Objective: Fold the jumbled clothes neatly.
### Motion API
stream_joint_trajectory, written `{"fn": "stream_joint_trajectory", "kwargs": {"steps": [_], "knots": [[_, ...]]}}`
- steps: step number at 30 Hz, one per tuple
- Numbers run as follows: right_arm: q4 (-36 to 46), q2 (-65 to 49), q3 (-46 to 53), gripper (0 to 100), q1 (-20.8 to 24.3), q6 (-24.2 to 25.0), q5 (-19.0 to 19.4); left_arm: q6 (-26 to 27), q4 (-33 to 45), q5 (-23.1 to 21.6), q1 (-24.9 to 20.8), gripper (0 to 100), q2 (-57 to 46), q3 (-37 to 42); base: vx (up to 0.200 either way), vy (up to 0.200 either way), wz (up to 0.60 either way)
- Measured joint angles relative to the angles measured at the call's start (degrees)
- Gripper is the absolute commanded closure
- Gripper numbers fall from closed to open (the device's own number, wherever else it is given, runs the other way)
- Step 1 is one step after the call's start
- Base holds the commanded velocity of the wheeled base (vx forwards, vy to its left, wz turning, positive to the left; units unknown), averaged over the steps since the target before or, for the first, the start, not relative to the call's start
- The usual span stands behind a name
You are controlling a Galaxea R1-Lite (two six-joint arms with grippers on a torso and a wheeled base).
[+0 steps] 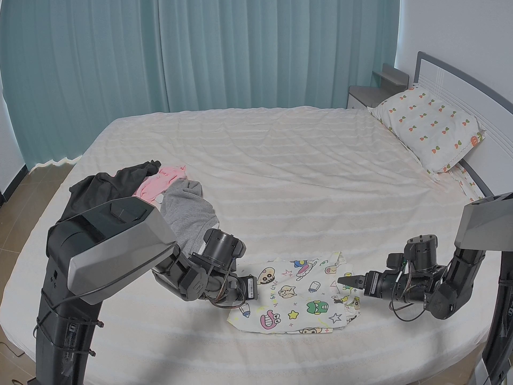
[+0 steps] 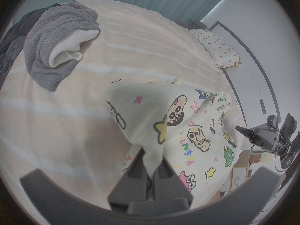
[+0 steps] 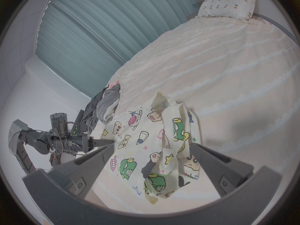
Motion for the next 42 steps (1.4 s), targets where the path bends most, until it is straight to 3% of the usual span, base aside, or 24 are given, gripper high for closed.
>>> {"fn": "stream_joint_trajectory", "kwargs": {"steps": [5,9,15,26,42], "knots": [[-7.1,0.2,2.4,0,0.5,6.9,1.0,0.1,-0.2,0.3,0.8,100,-1.1,1.5,0.000,0.000,0.00],[-12.4,0.9,4.6,0,0.4,9.6,3.1,0.1,-0.5,0.4,2.4,100,-2.7,4.2,0.000,0.000,0.00],[-17.8,2.5,7.1,0,-0.1,10.4,3.9,0.2,-2.3,0.4,6.8,100,-5.0,8.9,0.000,0.000,0.00],[-19.0,4.0,8.3,0,-0.3,10.6,4.0,0.7,-6.5,0.1,16.2,100,-10.3,19.1,0.000,0.000,0.00],[-19.0,4.2,8.3,0,-0.1,10.6,4.0,0.8,-11.7,0.4,25.4,100,-11.8,23.6,0.000,0.000,0.00]]}}
